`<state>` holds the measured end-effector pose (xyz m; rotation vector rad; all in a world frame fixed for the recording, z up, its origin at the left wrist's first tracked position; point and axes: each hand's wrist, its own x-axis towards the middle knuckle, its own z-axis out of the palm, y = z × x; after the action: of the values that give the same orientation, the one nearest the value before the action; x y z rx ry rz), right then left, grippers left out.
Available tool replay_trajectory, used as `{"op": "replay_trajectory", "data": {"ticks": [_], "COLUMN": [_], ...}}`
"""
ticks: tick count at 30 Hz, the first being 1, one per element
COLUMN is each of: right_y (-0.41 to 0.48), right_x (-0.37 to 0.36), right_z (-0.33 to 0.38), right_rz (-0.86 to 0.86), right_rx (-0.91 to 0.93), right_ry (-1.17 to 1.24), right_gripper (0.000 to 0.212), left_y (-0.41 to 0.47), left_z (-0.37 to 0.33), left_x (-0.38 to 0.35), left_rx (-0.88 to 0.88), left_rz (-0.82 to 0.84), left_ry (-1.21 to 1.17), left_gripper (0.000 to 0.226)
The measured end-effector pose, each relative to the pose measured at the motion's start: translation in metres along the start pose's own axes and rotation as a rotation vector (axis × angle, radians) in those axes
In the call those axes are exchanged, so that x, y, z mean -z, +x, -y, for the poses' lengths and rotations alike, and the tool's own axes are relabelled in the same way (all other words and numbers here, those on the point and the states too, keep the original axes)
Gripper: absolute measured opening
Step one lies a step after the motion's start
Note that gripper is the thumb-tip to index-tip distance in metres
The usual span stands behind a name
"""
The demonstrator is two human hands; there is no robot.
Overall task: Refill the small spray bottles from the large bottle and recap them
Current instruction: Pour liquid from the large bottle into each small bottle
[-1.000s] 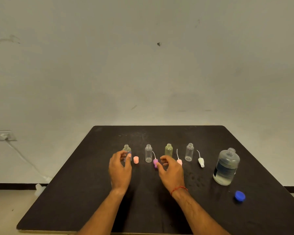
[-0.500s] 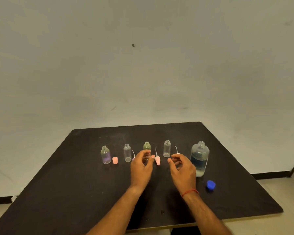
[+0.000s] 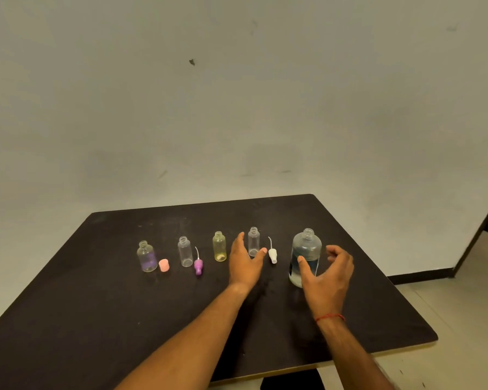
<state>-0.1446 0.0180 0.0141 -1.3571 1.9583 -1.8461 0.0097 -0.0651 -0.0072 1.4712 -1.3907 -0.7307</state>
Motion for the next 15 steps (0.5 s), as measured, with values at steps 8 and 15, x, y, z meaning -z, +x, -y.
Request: {"op": "replay_trajectory", "data": {"ticks": [8, 15], "right_y": [0.014, 0.021], "right_x": [-0.005, -0.007], "right_z": [-0.019, -0.019], "right_rz": [0.274, 0.332], "right_rx": [-0.045, -0.013], "right_ry": [-0.026, -0.058], "right_gripper": [0.078, 0.077], "left_y": [0.028, 0.038], "left_z": [0.001, -0.001], "left_x": [-0.014, -0.016], "left_rx": [0.052, 0.038], "left_rz": [0.011, 0.008], "left_ry": [0.089, 0.105], "left_gripper": [0.048, 0.021]}}
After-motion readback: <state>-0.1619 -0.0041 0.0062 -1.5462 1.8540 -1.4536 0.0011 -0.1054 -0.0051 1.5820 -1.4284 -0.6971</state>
